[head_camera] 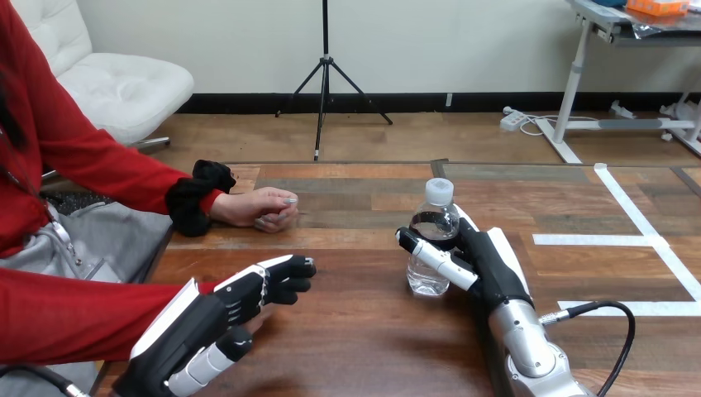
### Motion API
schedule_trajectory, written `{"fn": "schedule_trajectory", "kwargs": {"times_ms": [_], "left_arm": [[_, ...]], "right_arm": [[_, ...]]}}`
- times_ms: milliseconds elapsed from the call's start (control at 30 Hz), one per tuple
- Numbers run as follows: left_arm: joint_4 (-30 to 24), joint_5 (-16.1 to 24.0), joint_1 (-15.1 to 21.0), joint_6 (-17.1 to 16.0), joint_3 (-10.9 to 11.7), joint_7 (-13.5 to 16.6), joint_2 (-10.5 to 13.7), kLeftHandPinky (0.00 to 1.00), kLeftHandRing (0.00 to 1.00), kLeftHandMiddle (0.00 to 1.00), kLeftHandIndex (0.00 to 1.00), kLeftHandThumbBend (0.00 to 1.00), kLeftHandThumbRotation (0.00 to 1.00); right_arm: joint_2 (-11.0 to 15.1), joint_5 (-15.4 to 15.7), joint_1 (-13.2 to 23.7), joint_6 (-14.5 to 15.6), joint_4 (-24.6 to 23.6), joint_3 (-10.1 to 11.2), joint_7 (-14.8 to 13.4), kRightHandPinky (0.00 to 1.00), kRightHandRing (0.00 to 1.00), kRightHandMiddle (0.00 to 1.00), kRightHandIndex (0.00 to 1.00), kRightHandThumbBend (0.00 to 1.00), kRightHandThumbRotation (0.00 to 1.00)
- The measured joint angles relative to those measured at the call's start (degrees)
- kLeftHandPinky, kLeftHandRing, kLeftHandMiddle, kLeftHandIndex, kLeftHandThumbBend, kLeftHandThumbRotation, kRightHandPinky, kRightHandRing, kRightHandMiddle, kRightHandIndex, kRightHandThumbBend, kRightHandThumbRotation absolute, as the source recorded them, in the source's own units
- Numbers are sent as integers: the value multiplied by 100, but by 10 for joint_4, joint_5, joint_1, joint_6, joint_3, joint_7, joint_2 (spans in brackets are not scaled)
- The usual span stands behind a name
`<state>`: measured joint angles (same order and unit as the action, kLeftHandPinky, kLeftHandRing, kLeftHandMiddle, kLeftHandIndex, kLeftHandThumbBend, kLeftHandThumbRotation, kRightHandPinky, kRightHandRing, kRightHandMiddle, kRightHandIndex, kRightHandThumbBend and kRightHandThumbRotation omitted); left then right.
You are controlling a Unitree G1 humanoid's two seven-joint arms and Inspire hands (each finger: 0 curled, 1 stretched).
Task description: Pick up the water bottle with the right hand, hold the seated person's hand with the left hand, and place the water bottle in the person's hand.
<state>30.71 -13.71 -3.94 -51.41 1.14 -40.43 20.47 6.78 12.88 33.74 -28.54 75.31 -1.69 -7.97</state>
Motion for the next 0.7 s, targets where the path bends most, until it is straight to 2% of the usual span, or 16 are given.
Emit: {"fn": "schedule_trajectory", "kwargs": {"times_ms": [233,700], "left_arm": [[-17,0,-12,14,0,6,1,80,83,85,84,99,100],[-23,0,-18,11,0,8,1,80,83,85,83,94,100]], "right_arm": [[-2,0,0,0,0,1,-2,87,91,92,97,100,66],[-7,0,0,0,1,3,-8,87,91,92,97,100,64]]}}
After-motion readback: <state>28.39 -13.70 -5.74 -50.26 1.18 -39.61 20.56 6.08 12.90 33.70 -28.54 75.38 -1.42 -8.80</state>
